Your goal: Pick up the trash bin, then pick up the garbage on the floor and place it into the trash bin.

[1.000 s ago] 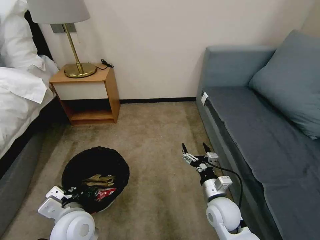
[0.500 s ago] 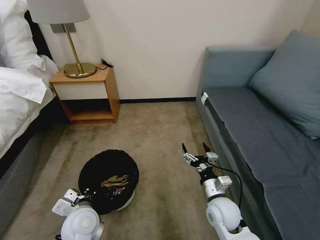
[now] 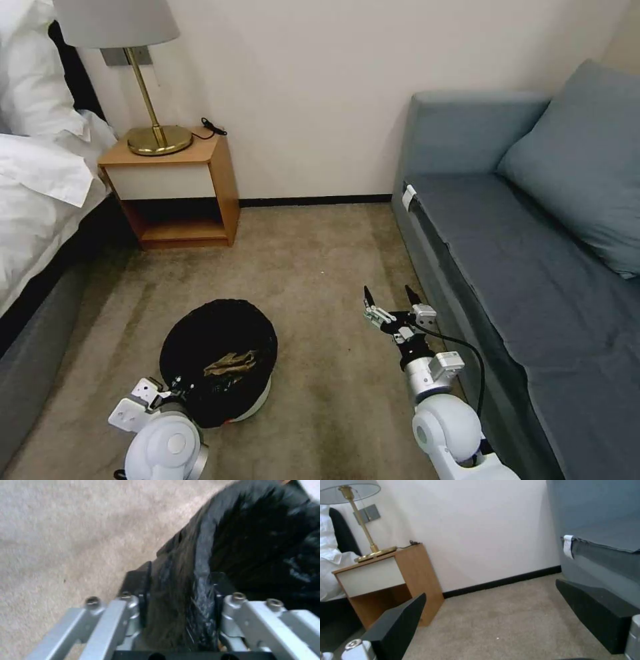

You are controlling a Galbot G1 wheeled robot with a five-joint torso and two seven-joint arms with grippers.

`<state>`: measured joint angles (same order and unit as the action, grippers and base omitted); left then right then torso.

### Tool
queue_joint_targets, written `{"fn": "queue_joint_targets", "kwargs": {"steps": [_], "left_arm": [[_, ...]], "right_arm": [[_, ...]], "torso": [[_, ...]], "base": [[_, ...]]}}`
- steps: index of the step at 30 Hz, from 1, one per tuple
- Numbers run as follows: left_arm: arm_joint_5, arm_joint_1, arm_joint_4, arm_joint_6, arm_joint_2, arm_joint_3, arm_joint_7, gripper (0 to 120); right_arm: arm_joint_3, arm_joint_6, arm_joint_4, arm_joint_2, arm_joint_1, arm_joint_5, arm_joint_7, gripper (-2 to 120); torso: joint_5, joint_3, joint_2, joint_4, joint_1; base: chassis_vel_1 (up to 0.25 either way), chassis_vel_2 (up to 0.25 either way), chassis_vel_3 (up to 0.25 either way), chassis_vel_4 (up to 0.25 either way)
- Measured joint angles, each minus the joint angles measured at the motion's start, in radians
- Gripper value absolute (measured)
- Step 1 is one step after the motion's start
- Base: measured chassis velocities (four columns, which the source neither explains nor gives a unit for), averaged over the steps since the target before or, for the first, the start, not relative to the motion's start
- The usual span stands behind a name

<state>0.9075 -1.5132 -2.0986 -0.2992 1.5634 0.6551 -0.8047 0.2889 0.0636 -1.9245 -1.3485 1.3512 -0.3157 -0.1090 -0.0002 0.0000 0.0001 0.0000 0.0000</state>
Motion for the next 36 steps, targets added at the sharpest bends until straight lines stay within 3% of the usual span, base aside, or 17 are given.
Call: {"fn": "queue_joint_targets", "kwargs": {"steps": [4,6,8,11,12,14,16,17,18,19,20,21,24,27,36], "left_arm": [[-0.077,-0.015,-0.025,0.016,0.001,-0.009,0.025,47],[-0.200,-0.043,-0.058,0.069,0.002,-0.024,0.082,58],[-0.227,-0.050,-0.068,0.079,0.002,-0.028,0.095,60],[-0.476,-0.088,-0.091,0.206,0.001,-0.046,0.218,75],[-0.476,-0.088,-0.091,0.206,0.001,-0.046,0.218,75],[-0.609,-0.105,-0.083,0.298,-0.002,-0.046,0.311,82],[-0.794,-0.124,-0.046,0.473,-0.010,-0.032,0.467,92],[-0.794,-0.124,-0.046,0.473,-0.010,-0.032,0.467,92],[-0.829,-0.124,-0.035,0.513,-0.012,-0.026,0.493,95],[-0.920,-0.124,0.000,0.623,-0.018,-0.013,0.564,99],[-0.946,-0.126,0.013,0.662,-0.020,-0.008,0.598,100],[-0.946,-0.126,0.013,0.662,-0.020,-0.008,0.598,100],[-0.978,-0.129,0.044,0.741,-0.023,0.010,0.679,100],[-0.978,-0.134,0.061,0.755,-0.033,0.010,0.708,100],[-0.910,-0.144,0.092,0.666,-0.054,-0.028,0.710,100]], "right_arm": [[0.000,0.000,0.000,0.000,0.000,0.000,0.000,100],[0.000,0.000,0.000,0.000,0.000,-0.001,0.000,100],[0.000,0.000,0.000,0.000,0.000,-0.001,0.000,100],[0.000,0.000,0.000,0.000,0.000,-0.001,0.000,100],[0.000,0.000,0.000,0.000,0.000,-0.001,0.000,100],[0.000,0.000,0.000,0.000,0.000,-0.001,0.000,100],[0.000,0.000,0.000,0.000,0.000,-0.001,0.000,100],[0.000,0.000,0.000,0.000,0.000,-0.001,0.000,100],[0.000,0.000,0.000,0.000,0.000,-0.001,0.000,100],[0.000,0.000,0.000,0.000,0.000,-0.001,0.000,100],[0.000,0.000,0.000,0.000,0.000,-0.001,0.000,100],[0.000,0.000,0.000,0.000,0.000,-0.001,0.000,100],[0.000,0.000,0.000,0.000,0.000,-0.001,0.000,100],[0.000,0.000,0.000,0.000,0.000,-0.001,0.000,100],[0.000,0.000,0.000,0.000,0.000,-0.001,0.000,100]], "torso": [[0.0001,0.000,0.000,0.0000,0.000],[0.0001,0.000,0.000,0.0000,0.000],[0.0002,0.000,0.000,0.0000,0.000],[0.0002,0.000,0.000,0.0000,0.000],[0.0002,0.000,0.000,0.0000,0.000],[0.0003,0.000,0.000,0.0000,0.000],[0.0002,0.000,0.000,0.0000,0.000],[0.0002,0.000,0.000,0.0000,0.000],[0.0002,0.000,0.000,0.0000,0.000],[0.0002,0.000,0.000,0.0000,0.000],[-0.0002,0.000,0.000,0.0000,0.000],[-0.0002,0.000,0.000,0.0000,0.000],[0.0001,0.000,0.000,0.0000,0.000],[0.0001,0.000,0.000,0.0000,0.000],[0.0001,0.000,0.000,0.0000,0.000]], "base": [[0.000,0.000,0.000,0.000],[0.000,0.000,0.000,0.000],[0.000,0.000,0.000,0.000],[0.000,0.000,0.000,0.000],[0.000,0.000,0.000,0.000],[0.000,0.000,0.000,0.000],[0.000,0.000,0.000,0.000],[0.000,0.000,0.000,0.000],[0.000,0.000,0.000,0.000],[0.000,0.000,0.000,0.000],[0.000,0.000,0.000,0.000],[0.000,0.000,0.000,0.000],[0.000,0.000,0.000,0.000],[0.000,0.000,0.000,0.000],[0.000,0.000,0.000,0.000]]}}
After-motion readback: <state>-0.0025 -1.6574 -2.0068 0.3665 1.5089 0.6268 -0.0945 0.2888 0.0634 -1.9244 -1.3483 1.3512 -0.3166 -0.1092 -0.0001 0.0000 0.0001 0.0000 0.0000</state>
